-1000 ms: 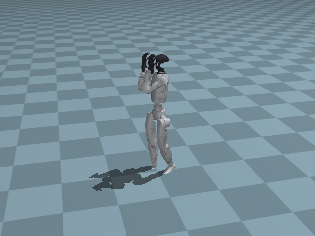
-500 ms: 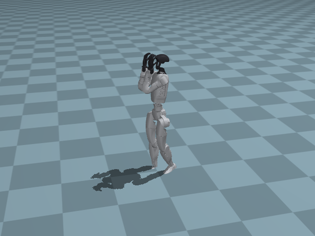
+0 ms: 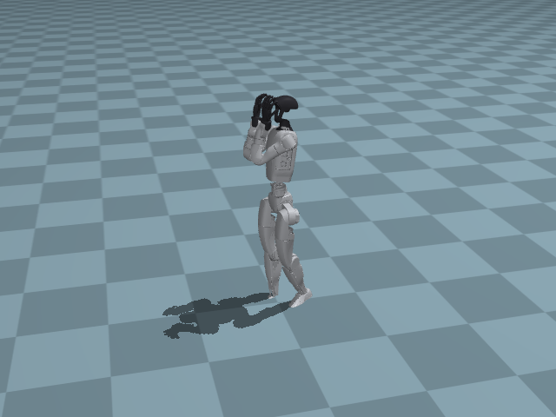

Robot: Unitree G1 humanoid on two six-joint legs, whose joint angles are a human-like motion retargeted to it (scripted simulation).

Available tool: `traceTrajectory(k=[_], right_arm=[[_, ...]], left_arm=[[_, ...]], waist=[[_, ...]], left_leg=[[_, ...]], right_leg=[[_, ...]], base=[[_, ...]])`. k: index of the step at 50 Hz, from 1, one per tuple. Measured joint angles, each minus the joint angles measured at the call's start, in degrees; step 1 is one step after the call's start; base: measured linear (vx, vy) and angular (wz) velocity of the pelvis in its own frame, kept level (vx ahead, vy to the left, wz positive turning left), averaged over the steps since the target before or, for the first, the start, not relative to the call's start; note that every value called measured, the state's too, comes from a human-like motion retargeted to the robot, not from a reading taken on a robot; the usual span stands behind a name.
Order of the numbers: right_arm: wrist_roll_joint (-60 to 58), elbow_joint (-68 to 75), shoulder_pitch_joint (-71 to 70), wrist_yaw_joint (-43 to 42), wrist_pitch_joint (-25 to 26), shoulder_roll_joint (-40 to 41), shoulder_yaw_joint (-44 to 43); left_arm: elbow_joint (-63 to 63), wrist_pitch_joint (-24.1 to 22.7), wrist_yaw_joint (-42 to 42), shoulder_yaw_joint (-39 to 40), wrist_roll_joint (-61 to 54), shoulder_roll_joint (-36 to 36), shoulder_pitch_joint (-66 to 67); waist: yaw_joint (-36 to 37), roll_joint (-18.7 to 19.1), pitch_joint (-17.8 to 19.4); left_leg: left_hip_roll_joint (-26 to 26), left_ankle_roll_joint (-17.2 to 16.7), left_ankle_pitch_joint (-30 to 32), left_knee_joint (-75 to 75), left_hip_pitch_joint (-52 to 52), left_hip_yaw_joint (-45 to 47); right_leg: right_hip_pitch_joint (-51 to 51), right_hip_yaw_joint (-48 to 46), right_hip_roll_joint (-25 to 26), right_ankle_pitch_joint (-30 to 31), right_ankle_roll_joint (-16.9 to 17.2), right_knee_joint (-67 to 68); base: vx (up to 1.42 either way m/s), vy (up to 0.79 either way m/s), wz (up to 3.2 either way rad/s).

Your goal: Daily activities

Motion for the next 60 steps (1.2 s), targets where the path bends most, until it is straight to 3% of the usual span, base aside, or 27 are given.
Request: traceTrajectory(k=[34,37,40,44,51,60], right_arm=[[4.83,-0.97,-3.24,4.77,-0.97,-0.32,3.27],[5.07,-1.13,-3.75,5.54,-1.18,-1.66,2.72],[4.88,0.18,-3.15,6.2,-1.36,-5.35,1.53],[3.91,3.38,1.09,6.97,-2.03,-8.97,-0.29],[-3.01,18.63,19.18,7.79,-1.81,-19.6,-1.59],[-19.67,63.22,44.36,9.1,4.08,-26.13,0.9]], left_arm=[[-0.78,-0.38,-3.66,1.73,-0.95,-0.38,-3.96],[-0.33,-0.24,-4.52,-0.84,-1.5,-0.11,-3.74],[2.25,0.22,-5.86,-9.88,-2.41,1.72,0.92],[3.2,-1.18,-6.84,-12.63,-1.29,5.25,6.83],[7.88,-3.53,-4.49,-3.95,7.49,15.98,15.42],[23.68,-1.11,5.06,16.84,30.64,29.98,32.31]], waist=[[-1.53,0.67,1.94],[-1.7,1.06,2.72],[-1.7,1.84,4.61],[-0.59,-0.28,5.98],[1.53,-3.09,9.25],[4.92,-5.02,9.37]], left_leg=[[0.83,-0.19,0.05,1.74,-0.82,2.08],[1.11,-0.21,-0.27,2.36,-1.25,2.24],[1.15,-0.07,-0.7,2.71,-1.84,2.0],[1.69,-0.24,-1.14,3.69,-2.43,2.44],[1.73,-0.97,-1.1,3.29,-3.35,2.52],[-0.14,-1.79,0.91,-3.32,-1.69,0.63]], right_leg=[[-1.31,0.42,1.28,0.54,0.67,1.33],[-1.72,0.16,1.56,0.48,0.67,1.71],[-2.52,-0.58,1.77,0.06,0.67,2.48],[-3.41,-1.18,2.22,-0.37,0.67,3.75],[-5.19,-2.51,2.34,-1.04,0.67,5.33],[-4.58,-3.98,1.71,0.24,0.67,2.8]], base=[[0.0,0.0,0.0],[0.0,0.0,0.0],[0.0,0.0,0.0],[0.0,0.0,0.0],[0.0,0.0,0.0],[0.01,0.0,0.15]])
